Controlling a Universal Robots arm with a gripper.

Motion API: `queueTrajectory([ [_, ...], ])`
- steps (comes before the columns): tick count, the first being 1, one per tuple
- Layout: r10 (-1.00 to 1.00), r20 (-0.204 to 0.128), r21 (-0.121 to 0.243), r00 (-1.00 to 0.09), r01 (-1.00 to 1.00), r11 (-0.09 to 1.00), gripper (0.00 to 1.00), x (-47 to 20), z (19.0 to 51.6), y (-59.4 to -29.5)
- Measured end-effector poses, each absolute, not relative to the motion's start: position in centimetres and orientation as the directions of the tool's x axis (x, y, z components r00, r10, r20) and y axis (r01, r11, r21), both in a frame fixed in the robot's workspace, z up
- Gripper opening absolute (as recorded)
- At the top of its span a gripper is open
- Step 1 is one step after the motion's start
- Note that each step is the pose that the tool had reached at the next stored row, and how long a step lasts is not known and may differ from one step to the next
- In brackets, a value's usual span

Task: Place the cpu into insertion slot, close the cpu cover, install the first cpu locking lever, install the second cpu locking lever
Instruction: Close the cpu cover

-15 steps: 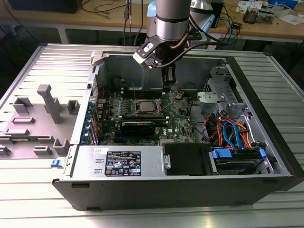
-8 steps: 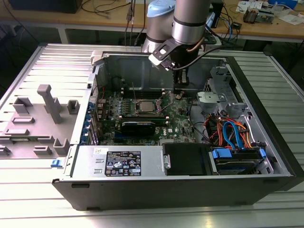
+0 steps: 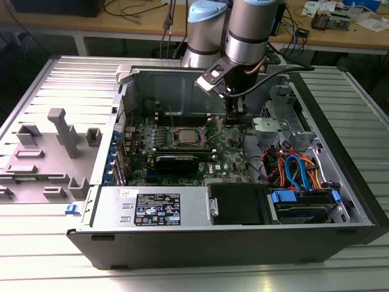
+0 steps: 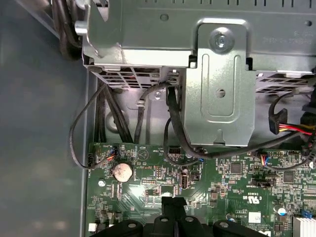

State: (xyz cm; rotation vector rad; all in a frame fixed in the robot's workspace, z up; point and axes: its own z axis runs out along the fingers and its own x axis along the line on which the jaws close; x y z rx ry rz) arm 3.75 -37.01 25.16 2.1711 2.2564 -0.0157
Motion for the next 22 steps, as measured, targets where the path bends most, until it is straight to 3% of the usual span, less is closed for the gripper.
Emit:
queueTrajectory([
  [22,0.999,-0.010,-0.007,-0.039,0.999,0.039,0.11,2.80,24.83,-37.01],
])
